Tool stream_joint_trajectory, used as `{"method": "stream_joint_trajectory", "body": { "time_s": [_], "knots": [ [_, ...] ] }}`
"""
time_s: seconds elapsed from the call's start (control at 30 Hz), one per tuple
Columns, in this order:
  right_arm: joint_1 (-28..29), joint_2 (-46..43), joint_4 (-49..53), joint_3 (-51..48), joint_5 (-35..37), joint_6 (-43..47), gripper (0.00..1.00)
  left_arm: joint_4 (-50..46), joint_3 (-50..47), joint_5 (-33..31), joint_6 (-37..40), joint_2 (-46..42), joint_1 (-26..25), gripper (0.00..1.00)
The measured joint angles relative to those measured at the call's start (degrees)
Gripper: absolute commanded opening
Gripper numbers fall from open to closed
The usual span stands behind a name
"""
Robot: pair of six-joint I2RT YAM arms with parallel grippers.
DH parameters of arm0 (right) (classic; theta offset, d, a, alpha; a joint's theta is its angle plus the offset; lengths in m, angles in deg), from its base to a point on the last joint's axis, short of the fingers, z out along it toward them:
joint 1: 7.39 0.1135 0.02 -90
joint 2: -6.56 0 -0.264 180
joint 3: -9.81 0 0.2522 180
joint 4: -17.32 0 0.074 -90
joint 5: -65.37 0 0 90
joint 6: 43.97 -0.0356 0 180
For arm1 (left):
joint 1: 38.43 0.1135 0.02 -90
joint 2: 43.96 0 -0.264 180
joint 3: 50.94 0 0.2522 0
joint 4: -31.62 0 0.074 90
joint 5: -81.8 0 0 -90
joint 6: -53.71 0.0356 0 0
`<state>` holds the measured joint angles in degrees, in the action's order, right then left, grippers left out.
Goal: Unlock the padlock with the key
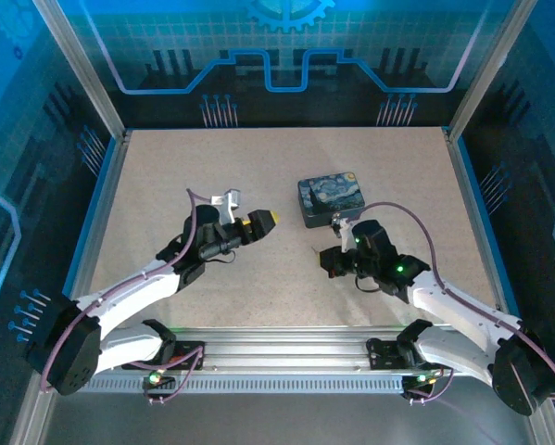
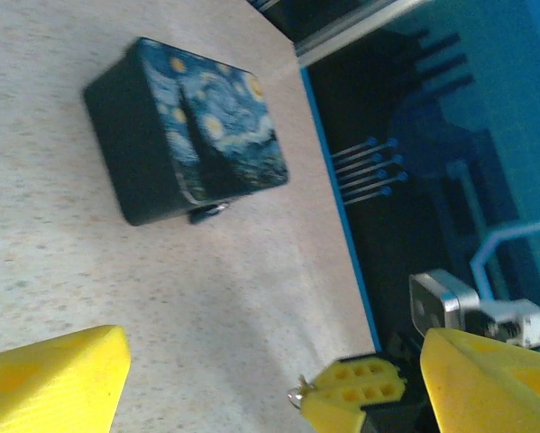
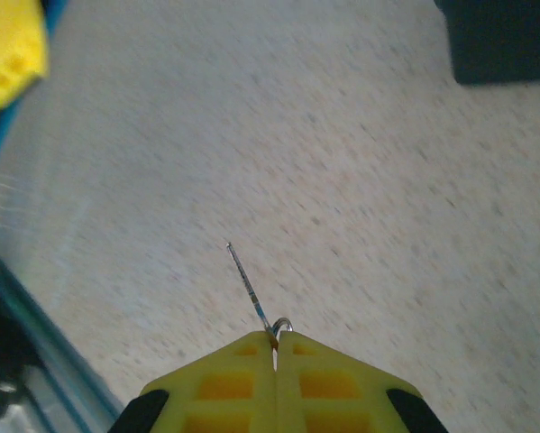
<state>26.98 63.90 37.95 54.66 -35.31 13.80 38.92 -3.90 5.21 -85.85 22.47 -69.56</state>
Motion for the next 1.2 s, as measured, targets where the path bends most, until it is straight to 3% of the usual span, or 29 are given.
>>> {"method": "stream_joint_trajectory", "body": {
  "time_s": [0.2,0.47,1.2],
  "knots": [
    [-1.11,4.02,-12.79,0.09,-5.77,-4.48,0.00,4.87,2.58,2.64,0.39,3.93,-3.45,0.72],
    [-1.18,7.56,-22.43,0.13,-11.61,-10.56,0.00,7.52,4.68,3.82,0.61,8.33,-5.90,0.57],
    [-1.18,8.04,-26.93,0.15,-14.05,-14.97,0.03,8.81,5.60,3.93,1.11,10.40,-6.58,0.06]
  ]
}}
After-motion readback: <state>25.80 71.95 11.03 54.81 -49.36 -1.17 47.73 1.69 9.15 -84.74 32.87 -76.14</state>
